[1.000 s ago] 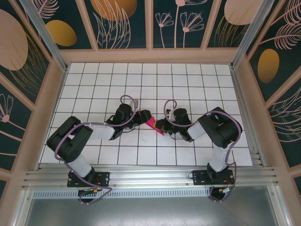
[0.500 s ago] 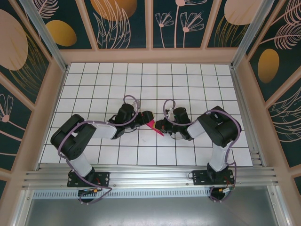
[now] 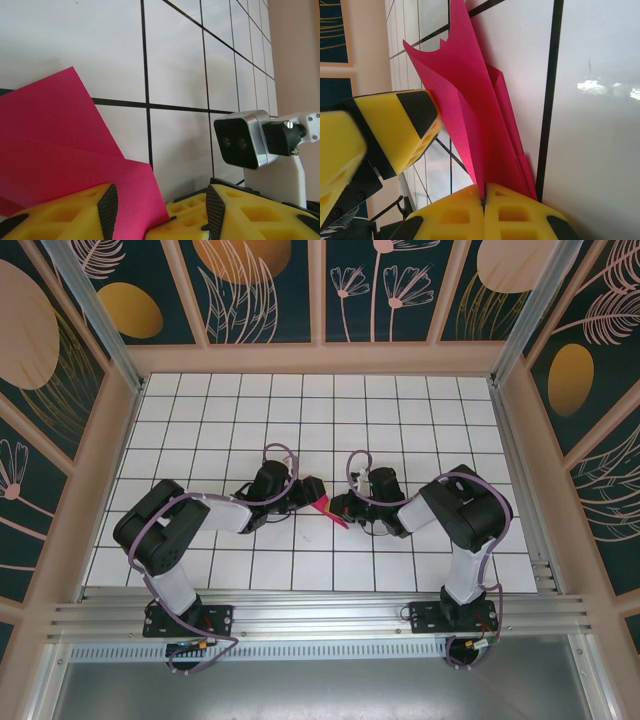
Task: Fold a paper plane with a square sheet of paper (pick it up from the middle)
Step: Fold the wing for the fifth time at the center of the table.
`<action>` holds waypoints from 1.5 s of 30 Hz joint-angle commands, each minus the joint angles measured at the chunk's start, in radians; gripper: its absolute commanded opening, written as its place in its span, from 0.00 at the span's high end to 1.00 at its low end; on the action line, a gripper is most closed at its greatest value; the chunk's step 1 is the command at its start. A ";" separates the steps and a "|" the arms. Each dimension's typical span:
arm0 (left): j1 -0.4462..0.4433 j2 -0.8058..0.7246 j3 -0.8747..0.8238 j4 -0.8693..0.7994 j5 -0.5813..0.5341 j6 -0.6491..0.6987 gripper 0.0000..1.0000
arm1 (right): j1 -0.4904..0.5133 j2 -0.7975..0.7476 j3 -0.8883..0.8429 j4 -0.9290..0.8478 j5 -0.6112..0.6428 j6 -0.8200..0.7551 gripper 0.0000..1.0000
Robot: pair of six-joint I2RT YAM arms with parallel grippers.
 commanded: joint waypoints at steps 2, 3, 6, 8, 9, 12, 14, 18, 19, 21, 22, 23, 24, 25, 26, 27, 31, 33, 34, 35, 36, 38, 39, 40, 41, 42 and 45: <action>-0.003 0.020 0.025 -0.038 -0.037 0.021 0.48 | -0.007 0.034 0.007 -0.051 0.006 -0.022 0.95; -0.003 0.021 0.026 -0.041 -0.041 0.022 0.48 | -0.006 0.034 0.007 -0.053 0.007 -0.024 0.95; -0.003 0.029 0.030 -0.045 -0.045 0.023 0.48 | -0.006 0.036 0.007 -0.055 0.006 -0.023 0.95; -0.003 0.035 0.034 -0.047 -0.045 0.025 0.48 | -0.007 0.037 0.007 -0.057 0.005 -0.025 0.95; -0.003 0.038 0.037 -0.048 -0.042 0.027 0.48 | -0.006 0.037 0.007 -0.056 0.003 -0.024 0.95; -0.003 0.046 0.042 -0.048 -0.043 0.031 0.48 | -0.006 0.039 0.008 -0.059 0.001 -0.026 0.95; -0.003 0.048 0.046 -0.054 -0.044 0.033 0.48 | -0.006 0.039 0.010 -0.064 0.001 -0.028 0.95; -0.003 0.050 0.050 -0.075 -0.059 0.034 0.48 | -0.006 0.039 0.018 -0.081 -0.002 -0.038 0.94; -0.003 0.050 0.049 -0.078 -0.061 0.034 0.48 | -0.007 0.035 0.021 -0.084 -0.001 -0.039 0.93; -0.003 0.049 0.052 -0.087 -0.067 0.035 0.48 | -0.006 0.032 0.028 -0.092 -0.006 -0.044 0.92; -0.003 0.051 0.054 -0.090 -0.068 0.036 0.48 | -0.006 0.029 0.032 -0.099 -0.008 -0.046 0.92; -0.003 0.053 0.057 -0.097 -0.070 0.036 0.48 | -0.006 0.027 0.035 -0.106 -0.011 -0.050 0.91; -0.003 0.056 0.059 -0.104 -0.072 0.036 0.48 | -0.006 0.024 0.040 -0.115 -0.012 -0.053 0.91; -0.003 0.057 0.062 -0.107 -0.072 0.037 0.48 | -0.006 0.023 0.043 -0.124 -0.011 -0.058 0.91; -0.003 0.060 0.062 -0.110 -0.074 0.036 0.48 | -0.006 0.020 0.048 -0.131 -0.013 -0.059 0.91; -0.003 0.060 0.063 -0.112 -0.077 0.035 0.48 | -0.006 0.018 0.050 -0.137 -0.013 -0.062 0.90; -0.003 0.063 0.065 -0.126 -0.088 0.031 0.48 | -0.006 0.007 0.060 -0.160 -0.019 -0.073 0.89; -0.003 0.067 0.070 -0.140 -0.092 0.030 0.48 | -0.008 -0.007 0.068 -0.178 -0.023 -0.082 0.88; -0.003 0.069 0.070 -0.141 -0.091 0.030 0.48 | -0.008 -0.014 0.072 -0.186 -0.025 -0.088 0.87; -0.003 0.071 0.072 -0.142 -0.091 0.030 0.48 | -0.006 -0.023 0.077 -0.199 -0.029 -0.097 0.86; -0.003 0.071 0.072 -0.143 -0.091 0.029 0.48 | -0.007 -0.031 0.082 -0.211 -0.032 -0.107 0.84; -0.003 0.073 0.074 -0.150 -0.092 0.027 0.48 | -0.011 -0.048 0.091 -0.244 -0.035 -0.137 0.82; -0.001 0.073 0.075 -0.151 -0.092 0.027 0.48 | -0.013 -0.056 0.093 -0.261 -0.037 -0.153 0.82; -0.001 0.076 0.075 -0.152 -0.091 0.027 0.49 | -0.015 -0.062 0.093 -0.273 -0.040 -0.168 0.81; 0.000 0.077 0.076 -0.151 -0.091 0.026 0.49 | -0.016 -0.068 0.093 -0.287 -0.042 -0.184 0.81; -0.003 0.077 0.076 -0.151 -0.089 0.026 0.49 | -0.017 -0.075 0.090 -0.297 -0.044 -0.197 0.81; -0.002 0.078 0.076 -0.153 -0.086 0.024 0.49 | -0.017 -0.090 0.084 -0.314 -0.063 -0.234 0.80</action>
